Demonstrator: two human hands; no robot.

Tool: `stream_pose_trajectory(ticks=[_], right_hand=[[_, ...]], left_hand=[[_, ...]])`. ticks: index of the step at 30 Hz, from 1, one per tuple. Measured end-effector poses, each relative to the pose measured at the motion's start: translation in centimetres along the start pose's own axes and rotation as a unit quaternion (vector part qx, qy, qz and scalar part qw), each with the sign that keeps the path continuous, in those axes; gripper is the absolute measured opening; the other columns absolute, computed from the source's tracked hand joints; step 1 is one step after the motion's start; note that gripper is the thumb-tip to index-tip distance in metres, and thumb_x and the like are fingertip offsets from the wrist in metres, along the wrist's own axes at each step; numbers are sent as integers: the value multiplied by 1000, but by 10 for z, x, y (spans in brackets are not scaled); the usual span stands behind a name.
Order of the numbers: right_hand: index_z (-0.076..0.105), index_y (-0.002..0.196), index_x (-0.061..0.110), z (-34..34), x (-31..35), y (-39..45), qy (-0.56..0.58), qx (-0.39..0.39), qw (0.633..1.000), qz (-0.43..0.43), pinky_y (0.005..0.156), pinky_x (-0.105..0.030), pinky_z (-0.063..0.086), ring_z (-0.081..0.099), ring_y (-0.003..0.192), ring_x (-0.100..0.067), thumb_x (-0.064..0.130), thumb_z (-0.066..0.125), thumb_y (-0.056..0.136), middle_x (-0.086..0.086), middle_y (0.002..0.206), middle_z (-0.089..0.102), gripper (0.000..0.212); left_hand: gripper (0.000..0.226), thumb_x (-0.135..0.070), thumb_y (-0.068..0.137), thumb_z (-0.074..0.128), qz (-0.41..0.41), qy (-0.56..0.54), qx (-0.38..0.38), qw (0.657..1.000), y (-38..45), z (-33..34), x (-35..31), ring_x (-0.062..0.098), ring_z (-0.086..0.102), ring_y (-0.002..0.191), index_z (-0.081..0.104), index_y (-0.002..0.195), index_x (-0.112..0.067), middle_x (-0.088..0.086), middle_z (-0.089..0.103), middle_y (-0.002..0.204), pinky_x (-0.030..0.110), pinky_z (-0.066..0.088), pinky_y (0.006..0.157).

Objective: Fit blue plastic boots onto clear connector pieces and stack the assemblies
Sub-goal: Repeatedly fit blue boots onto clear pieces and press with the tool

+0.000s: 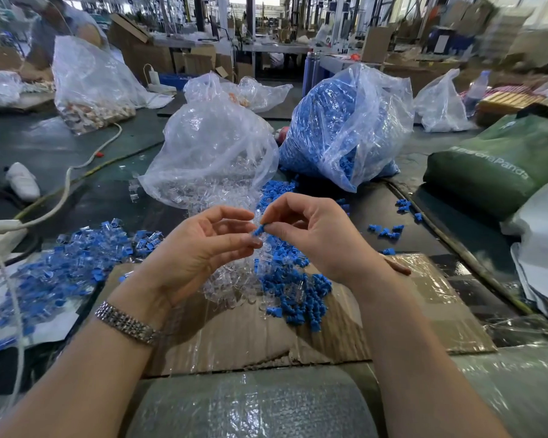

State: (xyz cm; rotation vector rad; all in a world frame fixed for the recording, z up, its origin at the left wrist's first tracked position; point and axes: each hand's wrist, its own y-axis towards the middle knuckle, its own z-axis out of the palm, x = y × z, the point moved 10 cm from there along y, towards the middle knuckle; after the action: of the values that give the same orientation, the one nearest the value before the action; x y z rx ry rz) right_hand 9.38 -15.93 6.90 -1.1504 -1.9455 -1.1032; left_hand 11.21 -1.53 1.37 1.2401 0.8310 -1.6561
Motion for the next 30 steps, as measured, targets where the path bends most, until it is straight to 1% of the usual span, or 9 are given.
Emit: stream_pose_trajectory(ticks=[4,6,9,11,14,18,23,30], right_hand=[[72,90,20,-1,1,-1,-15,-3,1000,-10,75,-21,47,61,71,0,7,72,93,15,78,70,14],[73,91,18,-2,2,-2,-23,-4,1000,-18,77,-22,48,64,75,-2,6,73,92,12,82,72,12],[74,93,16,-1,4,-1,-49,-3,998,-27,80,-24,51,67,83,-9,8,74,92,7,86,74,8],[74,94,15,-1,5,-1,-58,-5,998,-31,81,-24,52,67,84,-10,9,74,92,7,86,73,6],[74,94,14,0,8,-3,-67,-6,997,-43,78,-22,51,65,81,-8,8,75,91,7,85,71,8],[73,93,17,1,11,-3,-85,-6,995,-53,76,-18,47,63,80,-6,8,75,91,7,86,69,9],[71,94,20,-1,9,-4,-100,-14,994,-45,75,-16,46,64,83,-9,16,74,93,9,84,70,5],[69,92,20,3,11,-5,-124,0,991,-43,75,-15,45,62,83,-7,12,72,93,11,83,66,9]], left_hand=[[35,0,79,71,7,0,-4,1000,-1,4,-2,32,75,94,67,113,-3,16,74,103,29,60,78],[30,0,79,70,9,2,-1,1000,-2,6,-2,32,75,93,69,109,-3,17,74,101,28,60,76],[24,0,79,71,6,2,-1,1000,-3,6,-1,35,75,96,72,102,-3,21,74,102,28,60,77],[19,0,78,72,6,-1,4,1000,-3,7,-1,34,75,95,76,96,-5,21,75,99,28,60,77],[17,1,75,73,6,-5,8,1000,-5,9,-2,30,76,90,79,88,-8,20,75,92,28,60,77],[19,3,72,73,4,-3,-6,1000,-5,8,-1,32,76,88,79,88,-6,22,75,92,28,61,77],[19,1,76,71,6,-7,-3,1000,-6,10,-3,31,76,89,81,91,-6,23,75,95,26,61,75],[19,2,73,72,24,11,-14,1000,-7,10,-7,29,77,86,81,89,-4,21,76,91,27,61,76]])
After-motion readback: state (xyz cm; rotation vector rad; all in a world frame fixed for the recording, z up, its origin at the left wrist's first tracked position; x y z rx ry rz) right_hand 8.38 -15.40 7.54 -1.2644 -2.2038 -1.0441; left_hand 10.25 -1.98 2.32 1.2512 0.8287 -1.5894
